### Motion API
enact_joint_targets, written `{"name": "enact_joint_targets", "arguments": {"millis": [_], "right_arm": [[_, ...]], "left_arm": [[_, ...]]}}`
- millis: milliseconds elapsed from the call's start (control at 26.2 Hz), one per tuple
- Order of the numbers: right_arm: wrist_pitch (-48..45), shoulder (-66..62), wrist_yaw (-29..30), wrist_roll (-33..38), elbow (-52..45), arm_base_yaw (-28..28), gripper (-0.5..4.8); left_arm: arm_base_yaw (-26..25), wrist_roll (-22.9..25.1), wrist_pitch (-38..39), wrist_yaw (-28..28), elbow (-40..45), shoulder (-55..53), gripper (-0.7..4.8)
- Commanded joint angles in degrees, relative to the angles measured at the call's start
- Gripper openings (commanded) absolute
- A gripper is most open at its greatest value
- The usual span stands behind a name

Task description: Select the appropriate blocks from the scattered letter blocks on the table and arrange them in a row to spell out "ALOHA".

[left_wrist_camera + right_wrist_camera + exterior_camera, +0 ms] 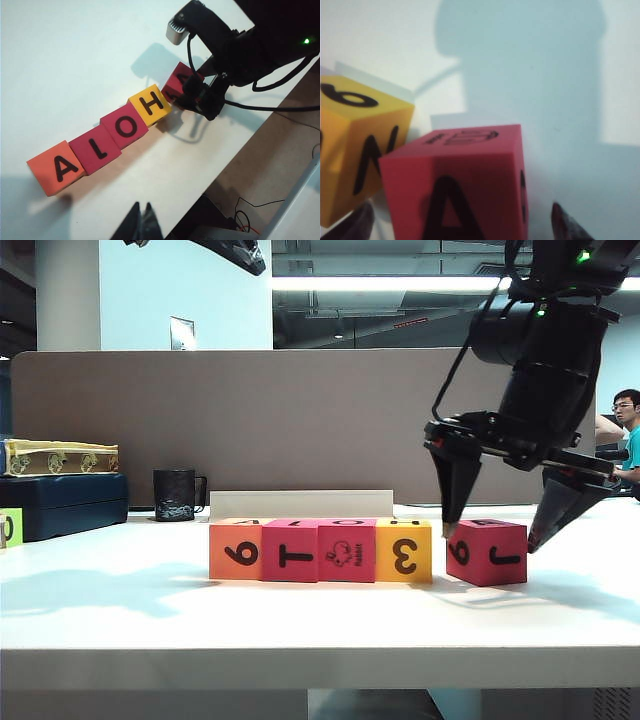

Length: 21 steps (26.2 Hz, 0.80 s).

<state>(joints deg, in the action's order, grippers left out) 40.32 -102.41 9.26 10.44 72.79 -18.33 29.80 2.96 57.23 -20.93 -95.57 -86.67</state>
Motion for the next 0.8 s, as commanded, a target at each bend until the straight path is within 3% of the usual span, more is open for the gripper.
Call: {"name": "enact_joint_targets", "arguments": {"millis": [38,420,534,572,611,687,801], "right_arm": [[1.2,0.3,0.7,-0.4,2.2,0.0,4.56],[10.9,0.3,0.8,-2.1,12.1,0.1,4.50],[12.5,0.3,0.7,-3.1,12.1,0.2,3.99],[13.1,0.3,0.7,-3.8,12.1,0.2,3.78],[13.9,0.3,0.0,-4.9,12.1,0.2,3.25],[16.0,0.3,-2.4,-6.8,12.1,0.3,1.27],[16.9,0.3,-3.4,-7.6,12.1,0.6,0.89]], "left_arm": [[0.0,0.0,-0.7,-0.3,-0.3,0.3,-0.05],[0.0,0.0,-0.1,-0.3,-0.3,0.3,-0.06],[0.0,0.0,-0.1,-0.3,-0.3,0.3,-0.06],[0.0,0.0,-0.1,-0.3,-0.3,0.3,-0.05],[0.0,0.0,-0.1,-0.3,-0.3,0.3,-0.05],[0.0,0.0,-0.4,-0.3,-0.3,0.3,-0.06],[0.0,0.0,-0.7,-0.3,-0.3,0.3,-0.06]]}}
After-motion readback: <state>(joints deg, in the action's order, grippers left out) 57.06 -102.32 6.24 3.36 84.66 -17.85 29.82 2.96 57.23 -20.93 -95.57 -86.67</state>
